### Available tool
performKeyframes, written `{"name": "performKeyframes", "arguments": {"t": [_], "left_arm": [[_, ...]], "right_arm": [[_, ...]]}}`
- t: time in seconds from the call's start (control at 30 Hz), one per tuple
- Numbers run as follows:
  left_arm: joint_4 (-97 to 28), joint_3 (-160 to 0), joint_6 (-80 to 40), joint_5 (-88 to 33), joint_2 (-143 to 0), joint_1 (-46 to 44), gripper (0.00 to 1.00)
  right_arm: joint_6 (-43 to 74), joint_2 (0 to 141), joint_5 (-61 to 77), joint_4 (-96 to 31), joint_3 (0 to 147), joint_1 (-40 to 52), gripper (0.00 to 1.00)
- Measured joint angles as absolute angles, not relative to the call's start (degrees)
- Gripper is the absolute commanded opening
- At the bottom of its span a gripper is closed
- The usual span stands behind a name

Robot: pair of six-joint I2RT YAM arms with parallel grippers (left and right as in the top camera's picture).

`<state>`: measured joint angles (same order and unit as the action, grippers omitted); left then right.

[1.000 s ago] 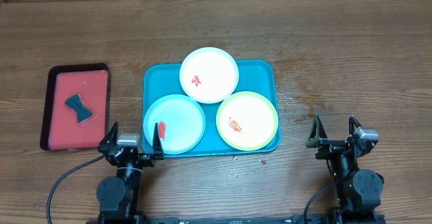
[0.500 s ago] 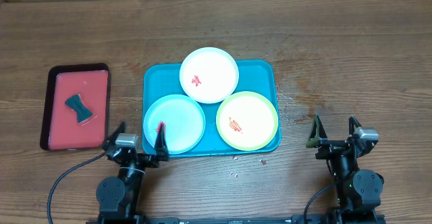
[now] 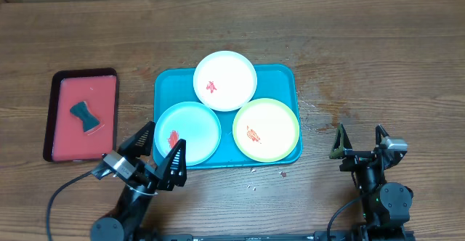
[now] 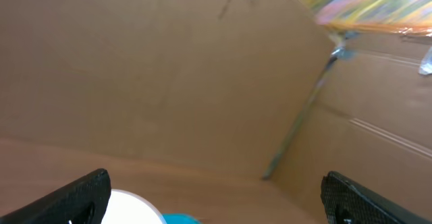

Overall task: Clean dirty plates on tray and stack at the side
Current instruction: 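Move the left gripper over the sponge on the red tray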

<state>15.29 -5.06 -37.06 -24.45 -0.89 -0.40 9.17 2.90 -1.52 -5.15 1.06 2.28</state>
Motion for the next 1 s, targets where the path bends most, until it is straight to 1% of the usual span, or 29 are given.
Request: {"name": "performKeyframes", "arguments": {"t": [0.1,0.17,0.23,0.33,0.43,0.6,0.7,0.83,0.93,1.0], "left_arm": [[3.7,-13.3,-31.3,-21.0,-2.7,-0.4,1.0],[-7.7,-22.0,-27.2,-16.4,-6.3,-0.4,1.0],[-16.5,-29.6,-24.4,-11.7,-10.7,-0.4,1.0],[-29.8,-43.9,-20.7,-7.7,-20.7,-0.4,1.0],[-38.8,-55.9,-17.9,-6.5,-30.9,-0.4,1.0],[-43.6,-66.2,-13.5,-2.4,-41.4,-0.4,1.0],[-53.8,-75.1,-13.7,3.9,-49.0,0.0,1.0],[-65.7,-89.5,-14.4,9.1,-61.5,3.1,1.0],[-69.7,-96.7,-14.6,11.1,-69.3,4.9,1.0],[-70.9,-98.9,-14.7,12.1,-73.1,5.9,1.0]], "right_arm": [[9.1,2.9,-1.5,-5.1,1.1,2.3,1.0],[9.1,2.9,-1.5,-5.1,1.1,2.3,1.0],[9.1,2.9,-1.5,-5.1,1.1,2.3,1.0],[9.2,2.9,-1.5,-5.1,1.1,2.3,1.0],[9.1,2.9,-1.5,-5.1,1.1,2.3,1.0],[9.1,2.9,-1.5,-5.1,1.1,2.3,1.0],[9.1,2.9,-1.5,-5.1,1.1,2.3,1.0],[9.2,2.9,-1.5,-5.1,1.1,2.3,1.0],[9.1,2.9,-1.5,-5.1,1.1,2.3,1.0],[9.1,2.9,-1.5,-5.1,1.1,2.3,1.0]]}}
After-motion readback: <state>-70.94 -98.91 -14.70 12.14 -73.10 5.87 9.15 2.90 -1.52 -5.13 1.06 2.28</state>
